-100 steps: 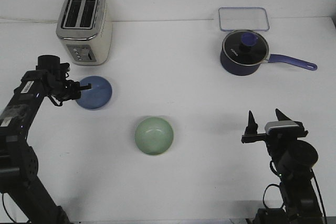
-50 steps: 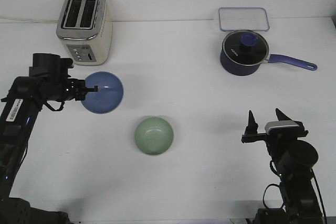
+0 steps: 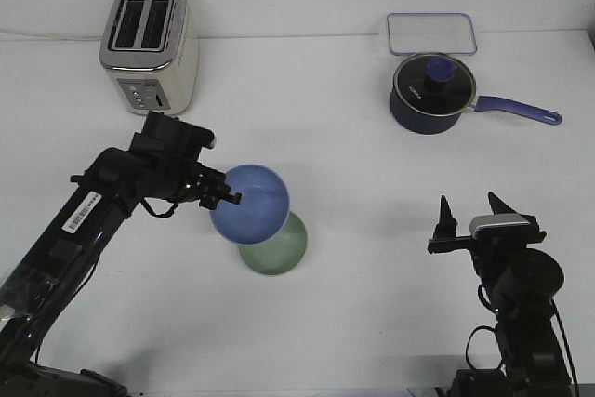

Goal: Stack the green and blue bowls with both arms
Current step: 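Carry the blue bowl over the green bowl and lower it in, then open the left gripper and lift it away from the stacked bowls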

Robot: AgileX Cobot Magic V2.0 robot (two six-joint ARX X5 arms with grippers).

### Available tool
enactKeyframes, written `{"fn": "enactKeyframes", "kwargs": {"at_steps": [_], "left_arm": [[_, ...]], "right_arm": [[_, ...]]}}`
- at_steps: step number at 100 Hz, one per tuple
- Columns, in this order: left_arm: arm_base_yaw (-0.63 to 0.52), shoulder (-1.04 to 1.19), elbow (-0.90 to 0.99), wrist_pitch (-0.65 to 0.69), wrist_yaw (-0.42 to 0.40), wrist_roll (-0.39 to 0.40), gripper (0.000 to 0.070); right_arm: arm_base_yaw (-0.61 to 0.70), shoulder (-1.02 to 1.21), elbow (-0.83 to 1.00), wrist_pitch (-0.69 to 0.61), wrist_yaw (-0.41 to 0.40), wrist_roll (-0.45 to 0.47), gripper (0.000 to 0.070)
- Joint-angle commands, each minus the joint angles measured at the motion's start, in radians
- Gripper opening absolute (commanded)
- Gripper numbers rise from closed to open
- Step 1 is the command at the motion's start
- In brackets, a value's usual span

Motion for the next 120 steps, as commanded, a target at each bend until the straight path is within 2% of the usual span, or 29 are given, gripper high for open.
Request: {"fn": "enactKeyframes", "kwargs": {"at_steps": [1, 32, 60, 98, 102, 114, 120], "left_arm": [[-0.028, 0.034, 0.011, 0.005, 0.008, -0.004, 0.0005], [-0.110, 0.122, 0.010, 0.004, 0.005, -0.003, 0.0005], [-0.117, 0.216, 0.010, -0.006, 0.004, -0.001, 0.0005], [-0.117, 0.228, 0.010, -0.013, 0.004, 0.010, 0.0020], [-0.117, 0.228, 0.010, -0.014, 0.004, 0.013, 0.0050], [-0.117, 0.228, 0.010, -0.019, 0.004, 0.014, 0.0293], [-0.117, 0.228, 0.010, -0.019, 0.004, 0.013, 0.0368]], "right_arm": [[0.002, 0.004, 0.002, 0.010, 0.003, 0.006, 0.0564], [0.002, 0.004, 0.002, 0.010, 0.003, 0.006, 0.0564], [0.002, 0.004, 0.002, 0.010, 0.003, 0.006, 0.0564], [0.002, 0.004, 0.002, 0.011, 0.004, 0.006, 0.0564], [0.002, 0.004, 0.002, 0.011, 0.004, 0.006, 0.0564], [0.002, 0.004, 0.002, 0.011, 0.004, 0.006, 0.0564], [0.002, 0.004, 0.002, 0.011, 0.004, 0.006, 0.0564]]}}
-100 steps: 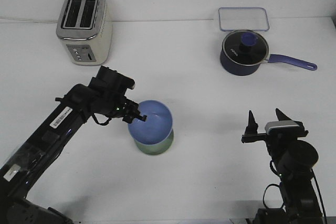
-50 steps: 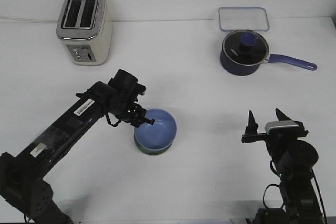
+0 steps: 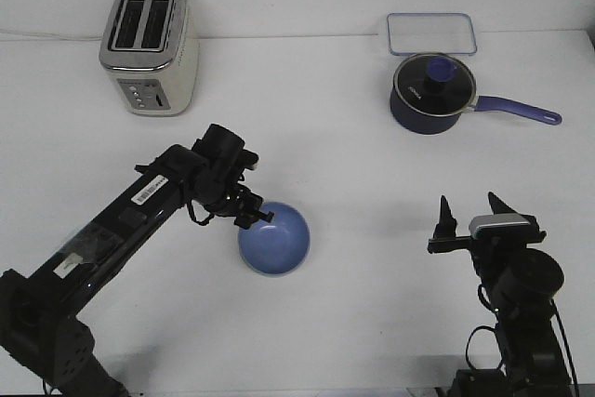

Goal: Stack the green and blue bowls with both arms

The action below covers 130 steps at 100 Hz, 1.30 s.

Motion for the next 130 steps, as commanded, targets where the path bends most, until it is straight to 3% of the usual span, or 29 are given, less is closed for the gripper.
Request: {"fn": "enactKeyframes", "kwargs": {"at_steps": [1, 13, 41, 64, 85, 97, 112, 130], "left_arm": [[-0.009, 0.018, 0.014, -0.004, 0.006, 0.010, 0.0378], [-0.009, 0.018, 0.014, -0.008, 0.006, 0.010, 0.0431], [0.032, -0.040, 0.015, 0.020, 0.006, 0.029, 0.0430], [0.150, -0.184, 0.015, 0.079, 0.005, 0.029, 0.0430], [0.278, -0.345, 0.015, 0.087, -0.089, 0.024, 0.0430], [0.328, -0.436, 0.014, 0.088, -0.100, 0.021, 0.0430], [0.353, -0.552, -0.008, 0.118, -0.101, 0.018, 0.0430], [0.353, -0.723, -0.158, 0.211, -0.190, -0.010, 0.0430]], "right_arm": [[0.002, 0.004, 0.002, 0.011, 0.004, 0.006, 0.0564], [0.002, 0.004, 0.002, 0.011, 0.004, 0.006, 0.0564], [0.002, 0.004, 0.002, 0.011, 0.004, 0.006, 0.0564], [0.002, 0.004, 0.002, 0.011, 0.004, 0.006, 0.0564], [0.002, 0.004, 0.002, 0.012, 0.003, 0.006, 0.0564], [0.002, 0.004, 0.002, 0.016, 0.003, 0.006, 0.0564], [0.002, 0.004, 0.002, 0.017, 0.003, 0.006, 0.0564], [0.002, 0.004, 0.002, 0.017, 0.003, 0.006, 0.0564]]}}
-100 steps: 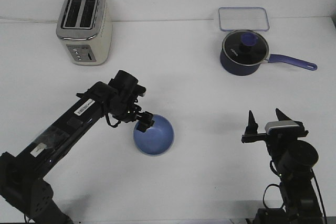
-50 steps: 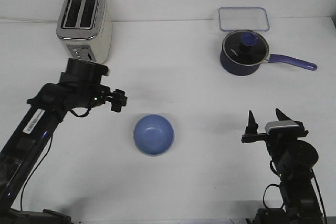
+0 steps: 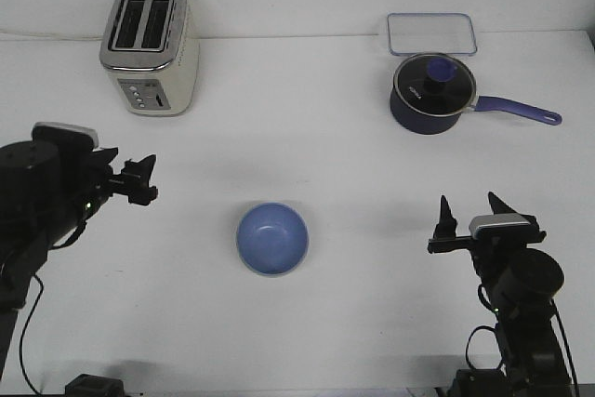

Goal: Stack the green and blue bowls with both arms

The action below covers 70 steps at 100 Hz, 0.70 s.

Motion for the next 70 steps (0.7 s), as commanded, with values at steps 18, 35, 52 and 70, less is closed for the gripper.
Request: {"fn": "enactKeyframes", "kwargs": {"at_steps": [18, 35, 52, 70], "left_arm": [[-0.001, -0.258, -0.318, 0.190, -0.095, -0.052, 0.0430], [-0.001, -0.472, -0.593, 0.329, -0.098, -0.069, 0.0430], [-0.001, -0.632, -0.779, 0.392, -0.099, -0.070, 0.0430], [-0.002, -0.677, -0.813, 0.394, -0.100, -0.088, 0.0428]], "right_arm": [[0.002, 0.004, 0.002, 0.015, 0.003, 0.006, 0.0564], [0.002, 0.004, 0.002, 0.015, 0.003, 0.006, 0.0564], [0.002, 0.004, 0.002, 0.015, 0.003, 0.006, 0.0564], [0.002, 0.004, 0.002, 0.015, 0.003, 0.006, 0.0564]]}}
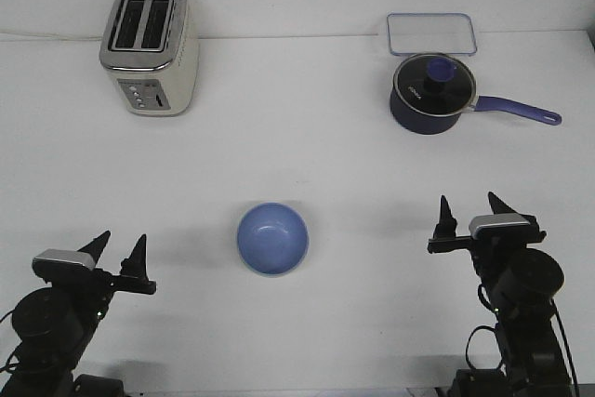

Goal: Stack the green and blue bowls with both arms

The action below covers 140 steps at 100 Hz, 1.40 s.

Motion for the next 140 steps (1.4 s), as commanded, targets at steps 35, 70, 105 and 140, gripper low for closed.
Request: {"fn": "enactKeyframes", "kwargs": {"at_steps": [35, 70, 105, 140], "left_arm": [[-0.002, -0.005, 0.014, 0.011, -0.003, -0.014, 0.0386], [-0.002, -0.005, 0.014, 0.011, -0.003, -0.014, 0.0006], [-0.002, -0.005, 0.014, 0.012, -0.003, -0.014, 0.0012], [-0.002, -0.005, 0.014, 0.012, -0.003, -0.014, 0.0012]], "right_arm": [[0.002, 0.004, 0.002, 0.015, 0.003, 0.006, 0.0450], [0.002, 0.004, 0.002, 0.015, 0.003, 0.006, 0.0004], [0.002, 0.004, 0.002, 0.016, 0.003, 0.006, 0.0004], [0.002, 0.004, 0.002, 0.016, 0.003, 0.006, 0.0004]]}}
